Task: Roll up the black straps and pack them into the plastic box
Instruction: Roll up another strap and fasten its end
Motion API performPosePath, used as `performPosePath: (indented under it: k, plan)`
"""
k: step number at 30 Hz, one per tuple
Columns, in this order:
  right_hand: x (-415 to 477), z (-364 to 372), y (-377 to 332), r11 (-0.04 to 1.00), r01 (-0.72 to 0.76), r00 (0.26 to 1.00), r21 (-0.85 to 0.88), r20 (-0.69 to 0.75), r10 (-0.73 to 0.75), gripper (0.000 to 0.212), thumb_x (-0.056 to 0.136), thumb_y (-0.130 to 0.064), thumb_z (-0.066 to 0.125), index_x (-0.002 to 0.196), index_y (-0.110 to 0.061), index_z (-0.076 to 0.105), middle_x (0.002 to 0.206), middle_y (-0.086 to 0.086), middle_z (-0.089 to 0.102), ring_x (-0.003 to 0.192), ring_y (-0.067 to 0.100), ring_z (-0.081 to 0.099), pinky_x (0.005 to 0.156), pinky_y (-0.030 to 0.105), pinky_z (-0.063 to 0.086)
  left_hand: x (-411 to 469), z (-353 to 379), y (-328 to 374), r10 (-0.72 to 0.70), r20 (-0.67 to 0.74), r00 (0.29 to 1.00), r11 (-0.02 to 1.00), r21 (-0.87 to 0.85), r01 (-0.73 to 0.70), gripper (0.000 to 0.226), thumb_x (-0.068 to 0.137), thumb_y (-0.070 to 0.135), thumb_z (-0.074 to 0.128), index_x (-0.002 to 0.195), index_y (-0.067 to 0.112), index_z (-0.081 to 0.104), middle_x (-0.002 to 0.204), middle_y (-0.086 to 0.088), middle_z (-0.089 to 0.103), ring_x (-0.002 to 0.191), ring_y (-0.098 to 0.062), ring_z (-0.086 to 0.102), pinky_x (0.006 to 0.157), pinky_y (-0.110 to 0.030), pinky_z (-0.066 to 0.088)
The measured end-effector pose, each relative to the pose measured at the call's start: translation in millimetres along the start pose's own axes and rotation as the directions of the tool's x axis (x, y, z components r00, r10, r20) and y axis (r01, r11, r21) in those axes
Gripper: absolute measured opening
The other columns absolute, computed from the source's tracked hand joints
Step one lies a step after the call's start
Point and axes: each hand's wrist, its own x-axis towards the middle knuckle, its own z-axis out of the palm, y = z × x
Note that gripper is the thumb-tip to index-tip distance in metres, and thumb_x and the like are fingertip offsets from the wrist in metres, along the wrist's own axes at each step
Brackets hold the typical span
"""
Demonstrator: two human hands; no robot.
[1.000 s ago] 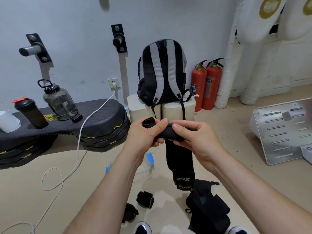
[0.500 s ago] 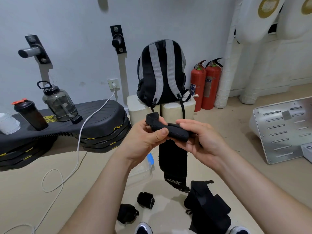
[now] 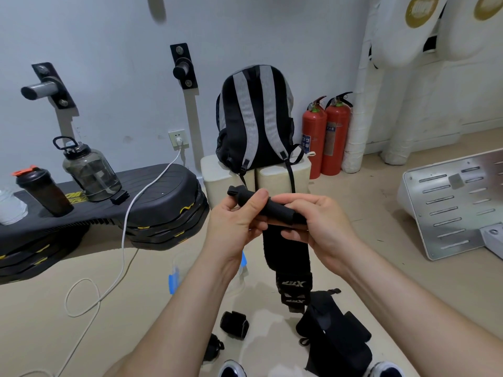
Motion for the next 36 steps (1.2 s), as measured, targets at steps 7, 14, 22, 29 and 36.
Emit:
performPosePath:
  k: [7, 14, 22, 29, 36]
  plan:
    - [-8.1, 6.2, 4.3, 0.984, 0.109, 0.992, -0.140, 0.078, -0.099, 0.009, 0.088, -0.024, 0.073, 0.092, -0.021, 0.079, 0.092, 0.010, 0.077, 0.092, 0.026, 0.073, 0.078, 0.035, 0.060, 5.1, 4.0, -5.4, -0.148, -0.118, 0.982, 0.984, -0.118, 0.135, 0.022, 0.088, 0.027, 0.073, 0.077, 0.018, 0.056, 0.050, 0.005, 0.040, 0.041, -0.006, 0.032, 0.041, -0.015, 0.031]
    - [-7.0, 7.3, 8.3, 0.885, 0.243, 0.967, -0.396, 0.025, -0.254, 0.003, 0.084, -0.024, 0.077, 0.084, -0.026, 0.079, 0.077, 0.005, 0.076, 0.080, 0.029, 0.073, 0.078, 0.049, 0.060, 0.2, -3.5, -0.4, -0.380, 0.006, 0.925, 0.924, 0.051, 0.379, 0.030, 0.088, 0.047, 0.066, 0.089, 0.017, 0.062, 0.052, 0.000, 0.048, 0.037, -0.008, 0.036, 0.043, -0.018, 0.032]
    - [-1.6, -7.4, -15.5, 0.936, 0.174, 0.981, -0.307, 0.134, -0.139, 0.015, 0.096, -0.012, 0.058, 0.089, -0.008, 0.071, 0.074, 0.012, 0.073, 0.062, 0.021, 0.070, 0.056, 0.021, 0.051, -3.1, -8.5, 13.3, -0.316, 0.186, 0.930, 0.913, -0.206, 0.351, 0.036, 0.096, 0.040, 0.055, 0.083, 0.018, 0.081, 0.091, -0.010, 0.074, 0.081, -0.025, 0.071, 0.088, -0.038, 0.055]
    - [-1.4, -13.2, -16.9, 0.956, 0.165, 0.965, -0.243, 0.241, -0.105, 0.017, 0.100, -0.010, 0.052, 0.092, -0.008, 0.066, 0.085, 0.006, 0.067, 0.079, 0.015, 0.068, 0.062, 0.024, 0.053, 2.1, 4.6, 13.0, -0.042, -0.066, 0.997, 0.940, -0.341, 0.017, 0.053, 0.085, -0.016, 0.057, 0.123, 0.021, 0.062, 0.080, -0.009, 0.069, 0.063, -0.020, 0.069, 0.055, -0.030, 0.057]
    - [0.6, -16.8, -20.3, 0.994, 0.107, 0.992, -0.039, 0.072, -0.104, 0.015, 0.094, 0.001, 0.059, 0.088, -0.010, 0.066, 0.093, 0.015, 0.062, 0.071, 0.019, 0.069, 0.062, 0.028, 0.057, 0.0, 11.5, 6.6, 0.096, -0.014, 0.995, 0.969, -0.228, -0.097, 0.048, 0.085, -0.021, 0.054, 0.111, 0.017, 0.069, 0.095, -0.011, 0.075, 0.088, -0.029, 0.071, 0.079, -0.051, 0.060]
